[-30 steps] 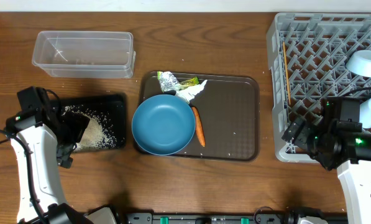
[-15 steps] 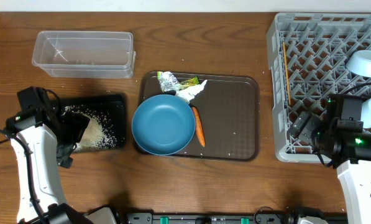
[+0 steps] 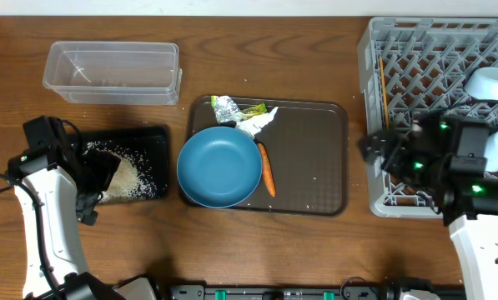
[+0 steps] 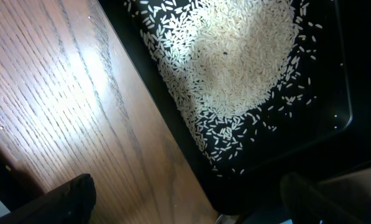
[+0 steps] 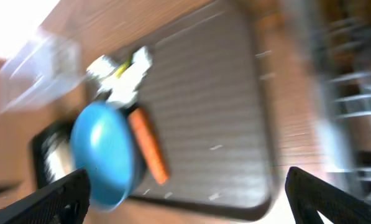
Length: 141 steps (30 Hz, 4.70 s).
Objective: Sort waste into correct bins and load items into the dishwasher rack
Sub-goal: 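Move the right gripper left to the teal bowl on the tray, then grasp the teal bowl rim with the right gripper, then lift the teal bowl and carry it right to the dish rack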
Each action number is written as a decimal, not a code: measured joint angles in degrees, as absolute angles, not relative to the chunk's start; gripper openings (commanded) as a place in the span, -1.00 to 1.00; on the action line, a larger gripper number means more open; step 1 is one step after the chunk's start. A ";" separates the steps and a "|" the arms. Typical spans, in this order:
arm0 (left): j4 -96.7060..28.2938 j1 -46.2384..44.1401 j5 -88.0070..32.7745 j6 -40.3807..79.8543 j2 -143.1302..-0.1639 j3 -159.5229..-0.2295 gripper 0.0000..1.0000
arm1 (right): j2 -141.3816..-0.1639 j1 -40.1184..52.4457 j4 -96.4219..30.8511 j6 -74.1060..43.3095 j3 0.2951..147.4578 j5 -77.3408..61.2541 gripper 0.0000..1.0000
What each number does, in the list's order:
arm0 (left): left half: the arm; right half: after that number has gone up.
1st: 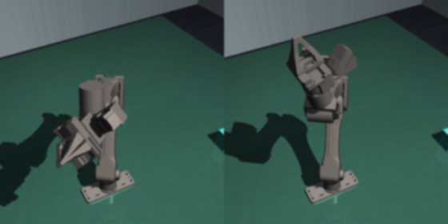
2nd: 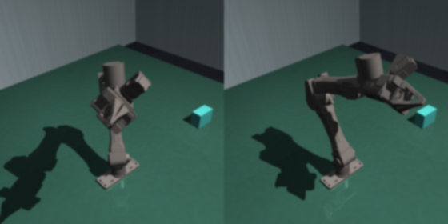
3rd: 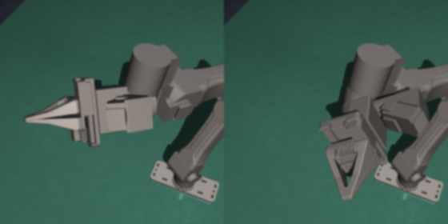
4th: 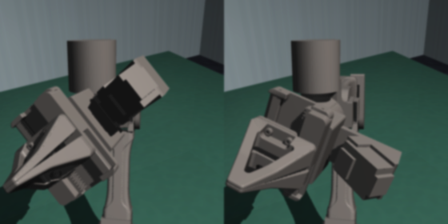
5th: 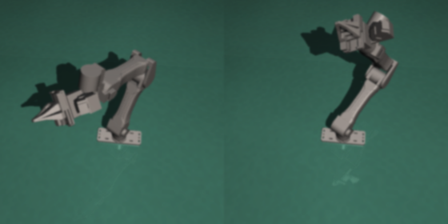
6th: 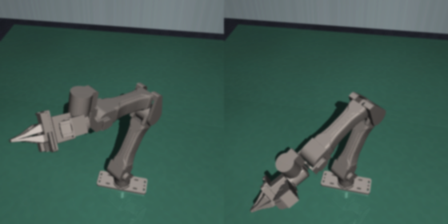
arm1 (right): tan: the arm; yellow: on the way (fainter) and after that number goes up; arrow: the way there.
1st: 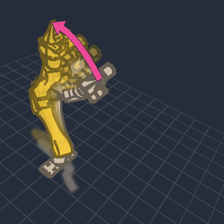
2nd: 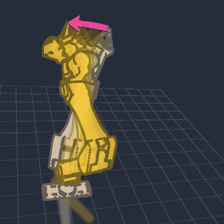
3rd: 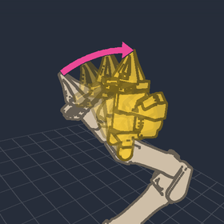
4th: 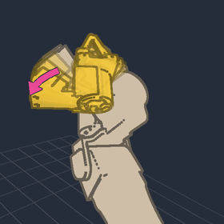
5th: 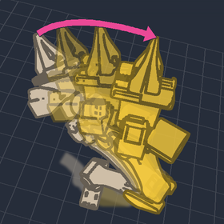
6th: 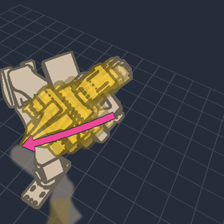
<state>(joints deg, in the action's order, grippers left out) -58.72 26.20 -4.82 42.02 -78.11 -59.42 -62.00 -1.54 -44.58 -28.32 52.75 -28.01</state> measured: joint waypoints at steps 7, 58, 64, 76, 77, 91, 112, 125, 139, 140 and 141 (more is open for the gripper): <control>-58.74 26.20 -4.80 42.02 -78.11 -59.42 0.96 | -62.19 13.85 -43.90 -27.64 52.75 -26.74 0.89; -58.74 26.20 -5.45 42.02 -78.11 -59.42 0.96 | -109.03 61.34 -31.90 -1.54 73.30 -0.27 -0.07; -58.74 26.20 -5.45 42.02 -78.11 -59.42 0.96 | -109.03 61.34 -32.03 -1.83 73.32 -0.38 -0.25; -58.74 26.20 -5.45 42.00 -78.11 -59.42 0.96 | -109.03 61.34 -32.42 -1.87 73.32 -0.86 -0.14; -58.74 26.20 -5.45 42.02 -78.11 -59.42 0.95 | -109.03 61.34 -32.42 -1.87 73.32 -0.91 -0.14; -58.74 26.20 -5.48 42.02 -78.11 -59.42 0.95 | -111.61 61.34 -31.88 -1.87 73.32 -1.32 -0.37; -58.74 26.20 -5.45 42.02 -78.11 -59.42 0.96 | -111.61 61.36 -32.45 -1.93 75.07 -1.56 -0.83; -58.74 26.20 -5.45 42.02 -78.11 -59.42 0.96 | -111.61 61.36 -31.97 -3.14 76.23 -0.01 -0.98; -58.74 26.20 -5.61 42.02 -78.11 -59.42 0.96 | -107.61 60.51 -39.48 -15.59 85.34 0.89 -0.98; -58.74 26.20 -5.63 42.02 -78.11 -59.42 0.96 | -105.93 59.96 -40.05 -16.78 85.34 0.95 -0.98; -58.74 26.20 -5.63 42.02 -78.11 -59.42 0.96 | -103.88 59.27 -40.80 -17.93 85.34 0.91 -0.98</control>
<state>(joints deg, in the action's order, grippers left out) -58.74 26.20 -5.63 42.02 -78.11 -59.42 -103.88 59.27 -40.80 -17.93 85.34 0.91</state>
